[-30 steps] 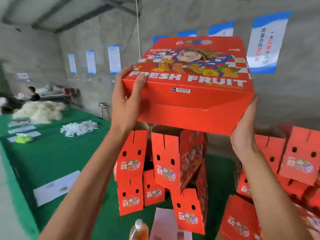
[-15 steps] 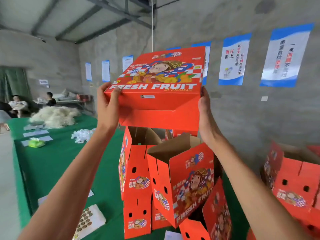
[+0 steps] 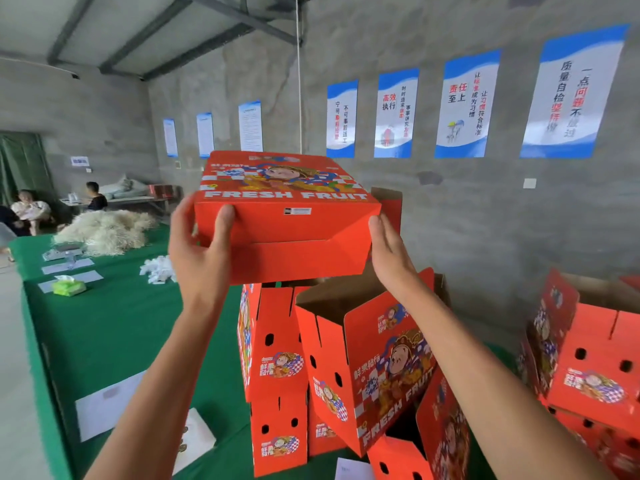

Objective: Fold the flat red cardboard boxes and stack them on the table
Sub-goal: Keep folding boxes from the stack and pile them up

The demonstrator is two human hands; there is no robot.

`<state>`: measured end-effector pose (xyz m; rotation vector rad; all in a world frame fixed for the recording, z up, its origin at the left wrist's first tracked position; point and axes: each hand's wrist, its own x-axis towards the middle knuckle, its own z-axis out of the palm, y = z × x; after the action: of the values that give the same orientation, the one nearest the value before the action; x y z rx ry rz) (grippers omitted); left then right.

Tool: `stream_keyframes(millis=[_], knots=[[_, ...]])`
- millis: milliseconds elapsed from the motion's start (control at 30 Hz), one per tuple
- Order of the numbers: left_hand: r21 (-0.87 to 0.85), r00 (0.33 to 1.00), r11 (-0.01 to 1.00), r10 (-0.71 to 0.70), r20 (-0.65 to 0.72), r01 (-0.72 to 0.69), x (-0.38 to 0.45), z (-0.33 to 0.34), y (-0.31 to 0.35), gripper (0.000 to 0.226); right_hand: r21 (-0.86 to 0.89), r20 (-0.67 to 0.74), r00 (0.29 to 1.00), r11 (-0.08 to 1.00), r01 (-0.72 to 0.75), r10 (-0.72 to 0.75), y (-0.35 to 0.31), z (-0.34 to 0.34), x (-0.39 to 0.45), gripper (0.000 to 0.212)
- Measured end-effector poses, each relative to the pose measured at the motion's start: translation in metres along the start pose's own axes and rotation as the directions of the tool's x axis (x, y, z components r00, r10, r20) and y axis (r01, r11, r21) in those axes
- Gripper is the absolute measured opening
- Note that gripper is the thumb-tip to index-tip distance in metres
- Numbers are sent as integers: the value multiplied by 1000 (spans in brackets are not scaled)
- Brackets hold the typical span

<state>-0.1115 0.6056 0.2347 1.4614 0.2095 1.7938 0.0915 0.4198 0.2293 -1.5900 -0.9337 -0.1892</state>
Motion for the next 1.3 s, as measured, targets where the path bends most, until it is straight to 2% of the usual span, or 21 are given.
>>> stream_keyframes(millis=[100, 233, 333, 400, 433, 500, 567, 633, 667, 733, 800, 900, 1033, 1167, 1233, 1300], knots=[[18, 994, 999, -40, 101, 39, -11, 14, -18, 42, -74, -4, 998, 995, -60, 60, 24, -7, 8, 52], [119, 960, 992, -66, 272, 34, -25, 16, -36, 53, -114, 44, 982, 978, -176, 182, 49, -20, 6, 55], [145, 966, 988, -81, 245, 46, -26, 19, -36, 58, -107, 101, 974, 976, -191, 201, 54, -29, 4, 49], [184, 981, 981, -91, 170, 59, -27, 22, -29, 67, -88, 109, 972, 976, -197, 206, 52, -36, 1, 53], [214, 992, 977, -33, 125, 6, -30, 24, -24, 70, -76, 98, 976, 980, -185, 192, 51, -41, -1, 54], [318, 971, 917, 230, 66, -239, -39, 29, -11, 68, -76, 66, 987, 987, -142, 147, 48, -56, -11, 54], [395, 847, 757, 515, 129, -520, -60, 42, 0, 52, -68, -3, 995, 993, -99, 99, 48, -79, -27, 50], [320, 737, 664, 620, 271, -676, -100, 67, 6, 39, -46, -66, 996, 997, -67, 64, 53, -109, -55, 44], [248, 712, 672, 613, 343, -698, -126, 82, 9, 36, -52, -93, 994, 997, -65, 60, 56, -125, -73, 41], [96, 682, 745, 540, 493, -660, -187, 112, 12, 35, -89, -151, 985, 991, -96, 82, 70, -159, -116, 35], [-3, 648, 827, 444, 619, -563, -253, 141, 12, 36, -121, -208, 969, 980, -160, 132, 89, -194, -164, 33], [-24, 583, 926, 257, 771, -376, -345, 172, 13, 39, -181, -309, 922, 937, -299, 234, 115, -245, -237, 34], [-17, 440, 985, 93, 893, -174, -445, 206, 27, 42, -146, -431, 813, 858, -492, 392, 142, -306, -328, 32], [-22, 266, 999, 31, 964, -36, -528, 242, 50, 49, -165, -560, 708, 779, -605, 431, 166, -358, -402, 37], [32, 182, 999, -34, 983, 19, -569, 257, 57, 52, -177, -620, 649, 728, -663, 441, 178, -385, -432, 34], [133, 76, 986, -141, 987, 100, -606, 270, 63, 59, -182, -678, 556, 624, -760, 480, 194, -413, -464, 35]])
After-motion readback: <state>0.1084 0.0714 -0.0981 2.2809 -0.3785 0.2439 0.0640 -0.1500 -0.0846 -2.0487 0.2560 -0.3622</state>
